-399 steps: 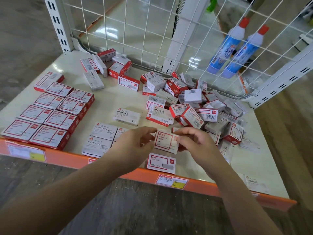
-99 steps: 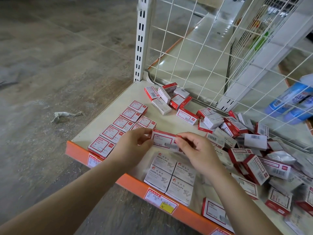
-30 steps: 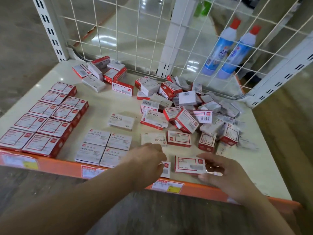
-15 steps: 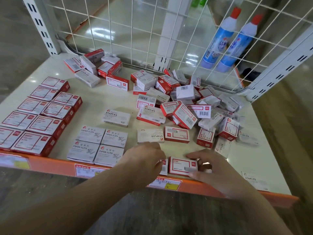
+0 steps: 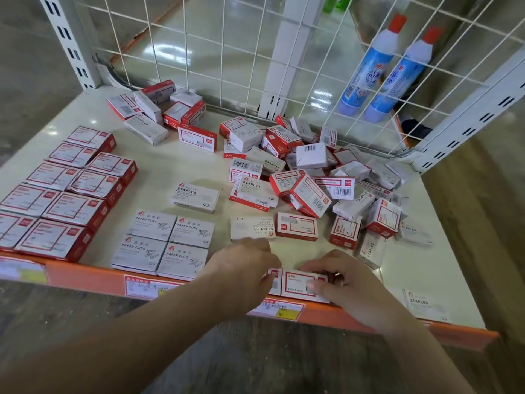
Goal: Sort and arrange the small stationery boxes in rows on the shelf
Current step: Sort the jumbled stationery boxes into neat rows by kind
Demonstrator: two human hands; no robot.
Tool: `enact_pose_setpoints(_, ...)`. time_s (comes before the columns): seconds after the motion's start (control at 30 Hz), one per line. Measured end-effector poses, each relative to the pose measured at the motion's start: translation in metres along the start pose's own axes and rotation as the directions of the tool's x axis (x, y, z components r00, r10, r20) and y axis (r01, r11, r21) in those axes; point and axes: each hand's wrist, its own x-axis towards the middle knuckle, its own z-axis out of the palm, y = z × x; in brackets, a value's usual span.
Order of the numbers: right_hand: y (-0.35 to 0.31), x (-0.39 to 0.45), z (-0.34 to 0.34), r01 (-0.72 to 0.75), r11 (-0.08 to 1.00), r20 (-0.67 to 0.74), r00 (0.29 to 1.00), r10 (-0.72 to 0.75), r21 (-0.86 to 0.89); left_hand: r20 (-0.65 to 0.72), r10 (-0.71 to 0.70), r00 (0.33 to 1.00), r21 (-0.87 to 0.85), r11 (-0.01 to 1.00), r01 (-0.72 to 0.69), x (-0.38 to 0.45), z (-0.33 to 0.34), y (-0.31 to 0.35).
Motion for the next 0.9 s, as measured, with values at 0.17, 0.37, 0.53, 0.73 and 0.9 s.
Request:
enact_pose_setpoints(0.17,-0.003,0.003,-0.004,-0.026,0.999,0.006,1.000,0.025,0.042,0.012,0.003,1.000,0.007,1.000,-0.003,0.003,0.000,0.002)
enact_pose_setpoints(0.37,-0.005,0.009,-0.002,-0.004,1.000,-0.073,0.997,0.002,-0.017,0.027,-0.003,1.000,0.005,1.000,0.002,0.006,-0.003,0.004)
enact_pose_setpoints(0.53,-0.011,0.027,0.000,0.021,0.996,-0.303,0.952,-0.047,-0.089,-0.022,-0.007,1.000,0.010,1.000,0.007,0.002,-0.004,0.000)
enact_pose_setpoints(0.73,-0.020,0.043,0.001,0.011,0.972,-0.308,0.947,-0.085,-0.234,-0.074,-0.075,0.994,-0.046,0.996,0.071,-0.001,-0.006,-0.005)
enact_pose_setpoints(0.9,-0.022,0.045,-0.006,-0.030,0.969,-0.272,0.961,-0.039,-0.246,-0.076,-0.085,0.994,-0.070,0.994,0.080,-0.003,-0.005,-0.006)
